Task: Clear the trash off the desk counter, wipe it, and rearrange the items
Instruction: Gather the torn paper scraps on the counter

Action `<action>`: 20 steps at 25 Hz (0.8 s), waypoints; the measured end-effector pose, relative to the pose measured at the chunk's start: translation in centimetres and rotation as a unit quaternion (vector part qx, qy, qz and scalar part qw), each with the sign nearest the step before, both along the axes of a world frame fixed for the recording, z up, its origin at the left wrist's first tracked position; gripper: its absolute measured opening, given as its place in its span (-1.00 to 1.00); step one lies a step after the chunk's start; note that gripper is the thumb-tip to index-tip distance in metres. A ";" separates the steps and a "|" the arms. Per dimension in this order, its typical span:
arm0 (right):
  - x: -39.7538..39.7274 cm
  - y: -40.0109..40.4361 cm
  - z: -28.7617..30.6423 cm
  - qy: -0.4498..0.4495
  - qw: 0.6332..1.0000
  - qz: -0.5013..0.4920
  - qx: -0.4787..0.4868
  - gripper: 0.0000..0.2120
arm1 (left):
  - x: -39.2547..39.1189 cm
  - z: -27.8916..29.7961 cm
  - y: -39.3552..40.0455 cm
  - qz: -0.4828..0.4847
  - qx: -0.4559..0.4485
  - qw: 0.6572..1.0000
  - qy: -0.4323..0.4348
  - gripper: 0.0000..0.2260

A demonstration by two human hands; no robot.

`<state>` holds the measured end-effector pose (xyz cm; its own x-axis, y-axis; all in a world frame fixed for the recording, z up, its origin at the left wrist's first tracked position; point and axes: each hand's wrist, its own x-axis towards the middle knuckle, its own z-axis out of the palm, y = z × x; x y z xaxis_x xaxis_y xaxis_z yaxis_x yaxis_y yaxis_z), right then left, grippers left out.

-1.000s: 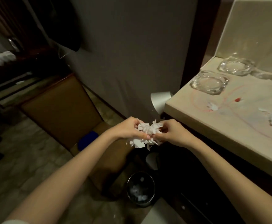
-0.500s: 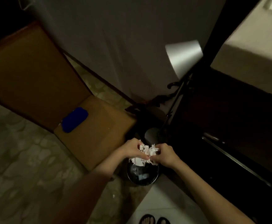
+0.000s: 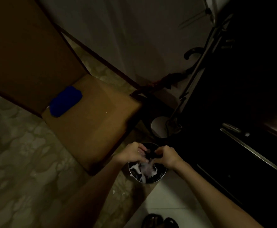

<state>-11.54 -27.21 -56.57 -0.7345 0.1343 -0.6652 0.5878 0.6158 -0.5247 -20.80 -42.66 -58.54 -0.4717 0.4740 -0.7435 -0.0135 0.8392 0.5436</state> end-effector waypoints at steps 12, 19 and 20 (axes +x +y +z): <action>2.2 2.4 24.7 0.076 0.994 0.067 0.029 -0.63 | 0.3 26.2 2.5 -0.186 -0.004 0.978 0.094 -0.55; 4.7 5.6 44.8 0.166 0.973 0.082 0.134 -0.67 | 1.1 47.8 7.8 -0.325 0.044 0.923 0.201 -0.58; 5.5 6.3 47.1 0.183 0.969 0.073 0.149 -0.67 | 1.6 50.1 9.0 -0.339 0.056 0.914 0.216 -0.59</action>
